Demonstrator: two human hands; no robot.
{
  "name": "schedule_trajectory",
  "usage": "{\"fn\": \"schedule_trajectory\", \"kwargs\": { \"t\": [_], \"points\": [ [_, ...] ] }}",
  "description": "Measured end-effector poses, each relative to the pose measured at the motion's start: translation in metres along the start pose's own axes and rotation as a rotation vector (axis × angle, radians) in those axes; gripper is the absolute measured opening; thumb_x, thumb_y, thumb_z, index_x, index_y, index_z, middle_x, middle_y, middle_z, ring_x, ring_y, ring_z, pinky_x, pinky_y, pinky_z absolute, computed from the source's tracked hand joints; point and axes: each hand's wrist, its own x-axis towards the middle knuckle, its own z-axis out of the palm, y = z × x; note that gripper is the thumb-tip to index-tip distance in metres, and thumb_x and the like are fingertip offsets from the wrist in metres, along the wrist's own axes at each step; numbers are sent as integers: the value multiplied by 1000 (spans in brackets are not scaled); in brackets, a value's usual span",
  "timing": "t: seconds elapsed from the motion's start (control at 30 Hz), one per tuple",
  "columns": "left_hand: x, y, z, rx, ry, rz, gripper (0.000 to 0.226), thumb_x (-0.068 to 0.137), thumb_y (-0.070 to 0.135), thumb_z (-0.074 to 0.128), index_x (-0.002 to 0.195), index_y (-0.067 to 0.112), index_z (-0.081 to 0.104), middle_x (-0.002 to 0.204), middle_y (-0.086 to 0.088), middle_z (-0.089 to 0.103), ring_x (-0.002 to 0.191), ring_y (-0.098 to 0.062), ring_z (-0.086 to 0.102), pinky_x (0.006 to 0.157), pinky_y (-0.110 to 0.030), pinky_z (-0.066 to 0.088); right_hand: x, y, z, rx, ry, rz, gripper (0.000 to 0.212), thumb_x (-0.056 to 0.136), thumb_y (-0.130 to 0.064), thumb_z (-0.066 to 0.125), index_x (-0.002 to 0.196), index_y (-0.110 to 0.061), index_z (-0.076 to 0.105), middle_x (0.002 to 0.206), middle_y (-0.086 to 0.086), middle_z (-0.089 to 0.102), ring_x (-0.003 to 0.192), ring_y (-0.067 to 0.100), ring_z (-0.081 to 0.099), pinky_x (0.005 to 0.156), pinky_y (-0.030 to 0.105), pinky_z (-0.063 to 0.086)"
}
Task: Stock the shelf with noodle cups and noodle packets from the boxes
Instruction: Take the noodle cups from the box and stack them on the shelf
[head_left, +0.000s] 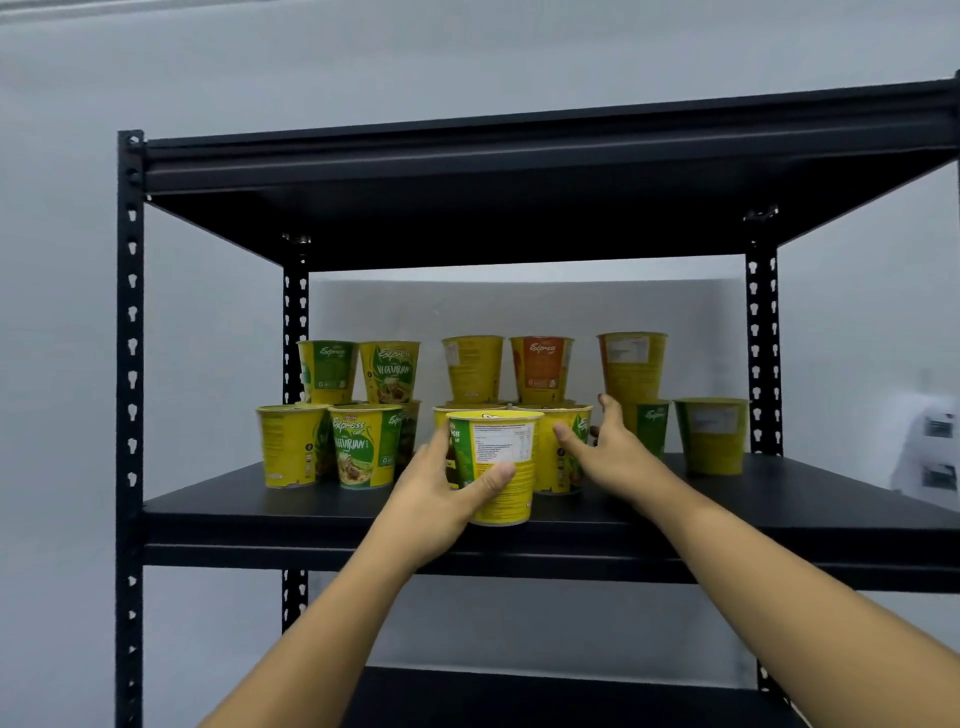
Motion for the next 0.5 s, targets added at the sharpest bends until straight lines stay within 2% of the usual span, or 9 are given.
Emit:
{"fn": "schedule_trajectory", "kwargs": {
  "t": [0.07,0.17,0.23,0.3,0.37,0.4,0.5],
  "points": [
    [3,-6,2,19,20,10,46,76,76,67,114,69,42,131,20,59,120,-1,56,100,-27,48,-12,3,-4,3,90,-49,89,95,-63,54,161,-24,11,160,8,39,144,28,41,112,44,38],
    [3,-5,10,38,16,53,74,73,81,65,138,51,47,135,20,59,124,-4,56,108,-37,49,-36,4,-15,83,252,-230,61,97,-59,52,148,-27,43,135,-7,59,124,9,55,102,30,48],
    [3,4,19,60,4,74,85,75,75,66,148,38,46,137,17,57,125,-6,55,109,-36,49,-52,3,-22,161,175,-278,53,96,-61,51,140,-32,52,124,-16,62,113,-3,58,94,21,50],
    [5,14,33,80,-19,87,83,77,73,66,148,34,48,134,13,60,121,-7,58,106,-35,50,-62,8,-28,205,46,-280,65,89,-77,48,141,-38,50,127,-18,63,117,-2,59,98,29,52],
    [11,20,47,90,-44,87,88,70,85,61,144,37,52,129,12,65,118,-10,61,104,-39,52,-67,15,-36,216,-10,-250,89,76,-91,49,148,-40,41,134,-18,61,120,4,60,101,41,53],
    [14,22,54,96,-62,82,87,71,85,61,144,38,52,128,12,67,117,-12,62,104,-40,52,-69,19,-42,213,-17,-229,99,69,-93,54,151,-41,34,136,-18,59,121,6,61,101,43,54],
    [20,33,75,164,-93,92,63,94,55,65,150,31,50,133,8,66,121,-14,60,101,-28,48,-74,29,-58,99,-22,-194,121,56,-89,69,157,-46,17,139,-23,47,124,10,59,105,43,51]
  ]
}}
